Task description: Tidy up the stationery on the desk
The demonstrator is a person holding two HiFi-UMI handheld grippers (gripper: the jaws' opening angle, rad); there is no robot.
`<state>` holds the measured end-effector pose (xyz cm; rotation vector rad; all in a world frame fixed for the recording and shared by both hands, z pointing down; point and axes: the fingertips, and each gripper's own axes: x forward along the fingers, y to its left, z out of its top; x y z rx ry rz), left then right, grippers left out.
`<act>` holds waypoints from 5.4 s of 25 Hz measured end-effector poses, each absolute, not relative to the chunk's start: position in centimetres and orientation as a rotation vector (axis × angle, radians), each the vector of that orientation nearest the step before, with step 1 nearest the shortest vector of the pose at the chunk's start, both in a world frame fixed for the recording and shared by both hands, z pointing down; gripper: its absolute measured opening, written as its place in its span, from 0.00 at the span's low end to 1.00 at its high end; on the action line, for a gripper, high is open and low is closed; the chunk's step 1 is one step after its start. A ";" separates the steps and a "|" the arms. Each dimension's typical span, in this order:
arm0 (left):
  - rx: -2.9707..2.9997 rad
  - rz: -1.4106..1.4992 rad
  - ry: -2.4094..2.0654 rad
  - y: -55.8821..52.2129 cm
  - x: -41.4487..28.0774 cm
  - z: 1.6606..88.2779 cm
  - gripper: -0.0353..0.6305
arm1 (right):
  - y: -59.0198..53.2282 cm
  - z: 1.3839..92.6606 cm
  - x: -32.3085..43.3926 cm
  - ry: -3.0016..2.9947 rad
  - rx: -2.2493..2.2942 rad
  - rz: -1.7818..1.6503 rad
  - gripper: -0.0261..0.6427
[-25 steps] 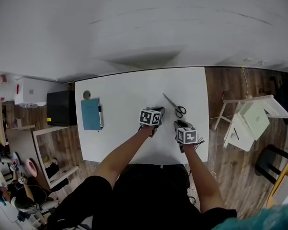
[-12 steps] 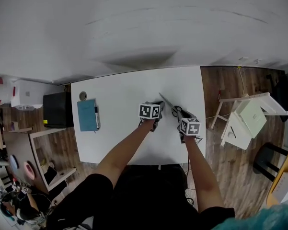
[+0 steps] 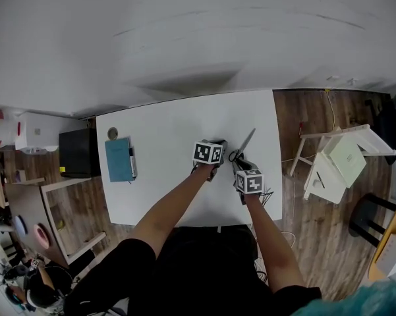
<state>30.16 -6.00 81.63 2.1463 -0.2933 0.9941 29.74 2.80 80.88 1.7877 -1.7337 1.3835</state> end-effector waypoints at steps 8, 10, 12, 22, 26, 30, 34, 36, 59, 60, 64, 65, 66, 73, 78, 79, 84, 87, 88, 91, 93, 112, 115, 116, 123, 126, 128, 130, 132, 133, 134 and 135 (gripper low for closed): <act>2.144 0.973 -0.188 -2.9 28.8 81.4 0.09 | 3.8 81.1 32.0 -1.615 1.849 1.418 0.16; 2.139 0.971 -0.177 -2.3 28.6 81.3 0.09 | 3.7 80.9 32.6 -1.619 1.862 1.434 0.16; 2.132 0.969 -0.175 -1.8 28.0 81.2 0.09 | 3.4 80.9 32.4 -1.657 1.824 1.431 0.16; 2.105 0.913 -0.224 -1.5 22.7 79.7 0.09 | 3.4 81.9 31.5 -1.583 1.625 1.130 0.18; 2.086 0.895 -0.265 -1.6 19.4 79.6 0.09 | 3.3 81.9 31.4 -1.567 1.662 1.156 0.17; 2.078 0.848 -0.294 -1.4 16.2 78.7 0.09 | 3.2 81.1 30.3 -1.565 1.780 1.190 0.17; 2.083 0.790 -0.311 -1.5 13.3 77.4 0.09 | 2.7 79.7 26.9 -1.550 1.909 1.244 0.17; 2.087 0.768 -0.316 -1.5 12.0 76.7 0.09 | 2.5 79.2 24.7 -1.545 1.949 1.270 0.17; 2.108 0.691 -0.571 -9.5 -10.7 76.1 0.09 | -7.3 77.7 -2.5 -1.628 1.863 1.363 0.17; 2.101 0.689 -0.570 -9.8 -11.4 76.7 0.09 | -7.9 77.8 -3.3 -1.630 1.858 1.353 0.17; 2.101 0.692 -0.566 -11.4 -14.0 77.8 0.09 | -10.1 78.4 -6.5 -1.644 1.815 1.300 0.17; 2.099 0.688 -0.569 -11.7 -14.5 77.8 0.09 | -10.5 78.6 -7.2 -1.642 1.808 1.290 0.17; 2.095 0.683 -0.571 -12.1 -15.0 77.9 0.09 | -10.9 78.7 -7.7 -1.636 1.804 1.285 0.17; 2.075 0.666 -0.565 -13.6 -17.6 78.4 0.09 | -12.5 79.8 -9.7 -1.566 1.845 1.319 0.17; 2.050 0.670 -0.559 -13.9 -19.0 79.0 0.09 | -12.7 80.5 -10.1 -1.521 1.864 1.319 0.17; 2.047 0.670 -0.561 -14.0 -19.2 79.1 0.09 | -12.8 80.7 -10.2 -1.514 1.863 1.314 0.17; 2.038 0.658 -0.561 -14.5 -19.9 79.3 0.09 | -12.7 81.2 -10.0 -1.483 1.868 1.295 0.17; 2.031 0.656 -0.560 -14.4 -20.0 79.5 0.09 | -12.7 81.3 -9.7 -1.480 1.860 1.272 0.17; 2.030 0.657 -0.558 -14.4 -20.0 79.5 0.09 | -12.7 81.4 -9.7 -1.485 1.856 1.265 0.17; 2.029 0.659 -0.553 -14.1 -19.9 79.5 0.09 | -12.6 81.4 -9.8 -1.492 1.848 1.261 0.17; 2.030 0.658 -0.548 -14.0 -19.6 79.4 0.09 | -12.6 81.4 -9.8 -1.482 1.848 1.267 0.17; 2.199 0.603 -0.552 -12.7 -20.0 74.9 0.09 | -11.3 73.1 -10.5 -1.798 1.754 1.087 0.19; 2.307 0.554 -0.550 -10.5 -21.0 71.0 0.08 | -9.7 68.8 -11.8 -1.948 1.694 0.909 0.18; 2.342 0.551 -0.557 -9.6 -21.2 69.8 0.08 | -9.0 67.3 -12.1 -1.988 1.688 0.870 0.17; 2.512 0.438 -0.591 -0.3 -18.5 62.1 0.07 | -0.9 56.8 -10.7 -2.186 1.799 0.826 0.13; 2.587 0.364 -0.624 3.7 -16.3 58.0 0.07 | 3.8 53.6 -9.5 -2.242 1.858 0.777 0.11; 2.617 0.321 -0.648 6.4 -15.0 56.0 0.07 | 7.1 52.1 -8.8 -2.265 1.891 0.721 0.10; 2.630 0.277 -0.672 9.6 -13.6 54.4 0.07 | 10.9 51.0 -8.1 -2.273 1.914 0.645 0.10; 2.640 0.241 -0.693 12.8 -12.5 53.0 0.07 | 14.7 50.2 -7.5 -2.280 1.943 0.588 0.10; 2.643 0.232 -0.703 14.4 -12.0 52.4 0.07 | 16.5 49.9 -7.2 -2.282 1.964 0.576 0.10; 2.644 0.227 -0.712 16.0 -11.6 52.1 0.07 | 18.2 49.6 -6.8 -2.282 1.988 0.570 0.10; 2.641 0.224 -0.720 17.7 -11.1 52.0 0.07 | 19.8 49.4 -6.4 -2.279 2.013 0.565 0.10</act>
